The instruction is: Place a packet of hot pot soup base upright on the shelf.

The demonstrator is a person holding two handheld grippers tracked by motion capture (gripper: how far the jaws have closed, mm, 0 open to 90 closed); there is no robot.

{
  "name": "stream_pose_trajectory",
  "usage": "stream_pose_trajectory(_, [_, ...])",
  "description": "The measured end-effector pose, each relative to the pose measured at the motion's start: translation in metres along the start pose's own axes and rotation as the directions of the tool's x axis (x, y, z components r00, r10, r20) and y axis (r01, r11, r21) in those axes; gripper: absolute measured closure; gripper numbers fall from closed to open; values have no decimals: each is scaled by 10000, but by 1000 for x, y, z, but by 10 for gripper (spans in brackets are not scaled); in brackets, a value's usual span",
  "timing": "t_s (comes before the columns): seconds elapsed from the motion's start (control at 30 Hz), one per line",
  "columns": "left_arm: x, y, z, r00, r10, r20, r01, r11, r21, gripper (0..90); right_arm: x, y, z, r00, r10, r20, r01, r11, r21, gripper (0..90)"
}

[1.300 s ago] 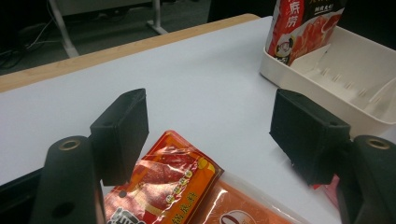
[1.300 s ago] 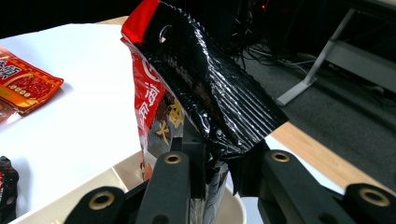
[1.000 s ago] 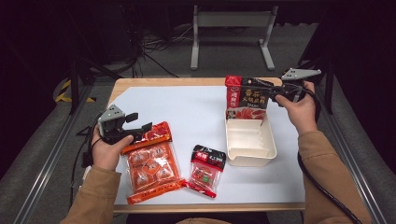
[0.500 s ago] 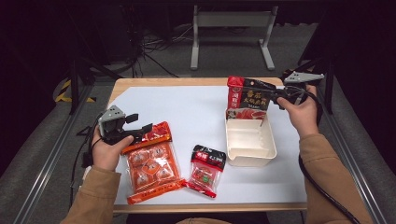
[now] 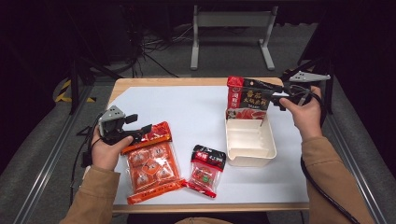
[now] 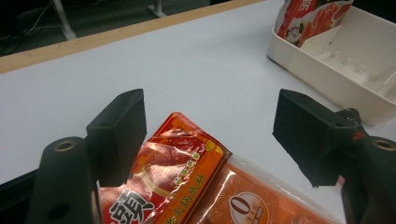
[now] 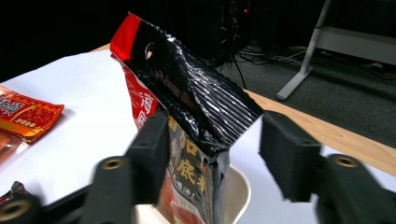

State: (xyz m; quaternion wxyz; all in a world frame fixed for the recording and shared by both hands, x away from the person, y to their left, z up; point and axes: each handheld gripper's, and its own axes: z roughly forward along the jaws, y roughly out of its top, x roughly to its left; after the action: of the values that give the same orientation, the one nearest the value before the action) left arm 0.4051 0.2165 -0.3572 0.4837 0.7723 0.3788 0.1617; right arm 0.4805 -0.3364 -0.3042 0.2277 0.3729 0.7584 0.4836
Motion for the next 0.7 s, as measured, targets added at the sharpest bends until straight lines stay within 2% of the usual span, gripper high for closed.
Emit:
stream_pose_trajectory(0.07, [1, 0, -1, 9999, -108, 48, 107, 9999, 135, 269, 0, 0, -6, 10000, 68, 59, -67, 9999, -116, 328])
stream_pose_trajectory(0.17, [3, 0, -1, 9998, -77, 184, 75, 9999, 122, 271, 1, 0, -14, 9998, 174, 42, -173, 9995, -275, 294])
stream_pose_trajectory(0.37, [6, -1, -3, 9998, 85, 181, -89, 9997, 207, 272, 5, -2, -30, 9998, 140, 122, -135, 9994, -327, 275])
stream_pose_trajectory(0.7, [11, -3, -8, 9999, -132, 37, 131, 9997, 208, 270, 12, -14, -52, 9999, 8, 146, -3, 9995, -321, 268])
